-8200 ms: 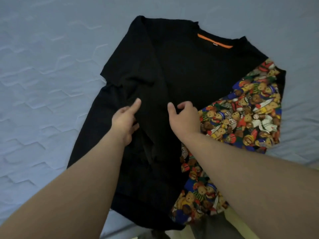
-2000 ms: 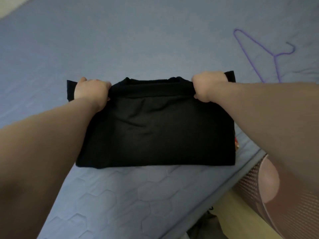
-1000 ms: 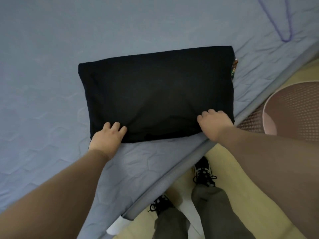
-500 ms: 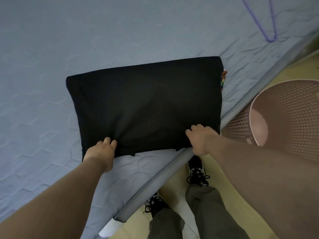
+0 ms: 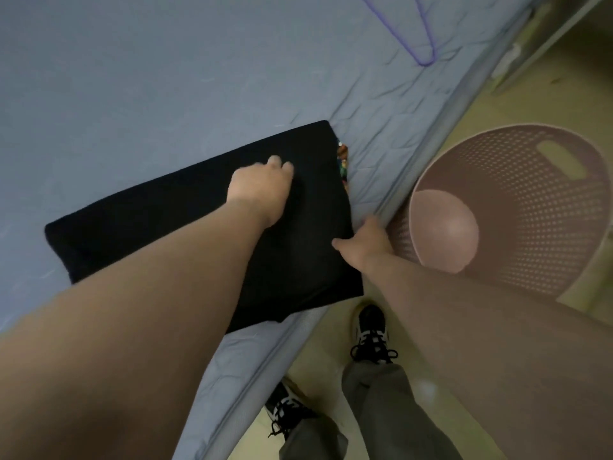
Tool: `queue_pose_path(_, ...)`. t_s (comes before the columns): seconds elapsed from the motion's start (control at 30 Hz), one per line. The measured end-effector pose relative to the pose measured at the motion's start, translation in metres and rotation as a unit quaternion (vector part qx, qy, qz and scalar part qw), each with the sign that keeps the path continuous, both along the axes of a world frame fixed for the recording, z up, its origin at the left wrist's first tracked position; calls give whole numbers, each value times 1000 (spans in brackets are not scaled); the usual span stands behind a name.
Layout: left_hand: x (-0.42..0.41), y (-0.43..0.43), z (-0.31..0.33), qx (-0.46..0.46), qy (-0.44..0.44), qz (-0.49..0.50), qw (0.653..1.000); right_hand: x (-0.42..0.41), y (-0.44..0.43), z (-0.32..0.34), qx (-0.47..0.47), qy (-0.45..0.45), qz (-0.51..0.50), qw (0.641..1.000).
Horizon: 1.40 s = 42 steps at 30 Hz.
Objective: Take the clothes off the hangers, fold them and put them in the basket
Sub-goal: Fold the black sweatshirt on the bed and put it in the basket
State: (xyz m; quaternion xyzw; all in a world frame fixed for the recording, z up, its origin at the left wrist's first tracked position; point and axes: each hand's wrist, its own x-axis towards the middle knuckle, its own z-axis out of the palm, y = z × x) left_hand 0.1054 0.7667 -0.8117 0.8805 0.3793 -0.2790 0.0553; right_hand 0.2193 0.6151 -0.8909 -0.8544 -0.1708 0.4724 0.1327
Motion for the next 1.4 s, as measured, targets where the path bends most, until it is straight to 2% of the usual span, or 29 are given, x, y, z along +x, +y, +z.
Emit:
queue_pose_path(0.07,41,5,-6,2,-16,-46,999,10,-5,-8,0,83,-29,996)
queue_pose_path(0.2,100,13,-28,-3,7,-157,988,18,-10,-19,0,170,-36,985)
queue_pose_path(0.43,142,20,-53,-35,172,-262,949,20,-16,-30,5,287,-77,955)
queue_pose_path(0.53,145,13,-66,1,228,-293,929,21,-16,-33,2,268,-56,962)
queue_pose_path(0.67,148,7,-67,49,290,-296,909,24,-14,-26,4,227,35,973)
queue_pose_path(0.8,156,15,-51,45,290,-241,925,41,-5,-5,23,151,98,983)
queue_pose_path(0.87,158,27,-40,27,252,-171,952,57,0,9,43,119,107,986)
queue_pose_path(0.93,162,39,-29,9,177,-110,978,79,7,24,55,81,114,989)
queue_pose_path(1.07,199,62,-7,-13,2,-83,996,136,21,46,46,-47,101,993)
queue_pose_path(1.2,248,71,19,-22,-92,-58,994,184,27,73,41,-121,30,991)
queue_pose_path(1.3,248,68,26,-87,-157,22,983,191,25,90,38,-118,43,991)
queue_pose_path(1.37,232,65,22,-137,-214,104,962,177,24,96,57,-92,81,991)
queue_pose_path(1.4,222,63,22,-171,-253,167,938,166,25,97,71,-74,101,990)
